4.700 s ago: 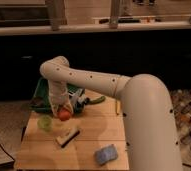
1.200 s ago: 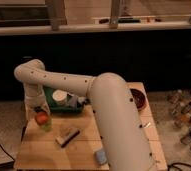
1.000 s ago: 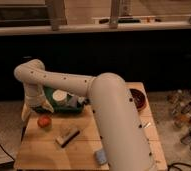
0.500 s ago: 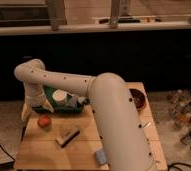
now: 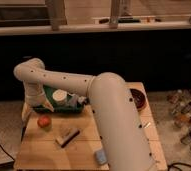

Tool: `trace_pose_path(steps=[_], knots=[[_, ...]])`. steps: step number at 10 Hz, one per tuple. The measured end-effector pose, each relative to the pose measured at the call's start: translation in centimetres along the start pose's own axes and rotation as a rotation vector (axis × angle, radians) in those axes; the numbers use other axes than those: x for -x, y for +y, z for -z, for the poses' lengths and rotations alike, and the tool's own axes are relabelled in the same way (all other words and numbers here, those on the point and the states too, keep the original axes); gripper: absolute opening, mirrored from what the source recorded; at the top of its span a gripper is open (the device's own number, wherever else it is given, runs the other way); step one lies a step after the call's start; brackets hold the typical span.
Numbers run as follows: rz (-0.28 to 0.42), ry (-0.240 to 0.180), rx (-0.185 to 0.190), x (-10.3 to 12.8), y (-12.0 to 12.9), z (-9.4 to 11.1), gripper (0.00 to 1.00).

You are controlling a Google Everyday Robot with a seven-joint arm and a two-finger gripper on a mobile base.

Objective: Place apple in plastic cup

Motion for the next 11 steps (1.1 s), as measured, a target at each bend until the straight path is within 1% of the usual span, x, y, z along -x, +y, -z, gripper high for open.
trace_pose_path(steps=[4, 11], knots=[[0.009, 0.008, 0.009, -0.10, 0.19, 0.43, 0.80], [0.009, 0.008, 0.009, -0.10, 0.20, 0.42, 0.80]])
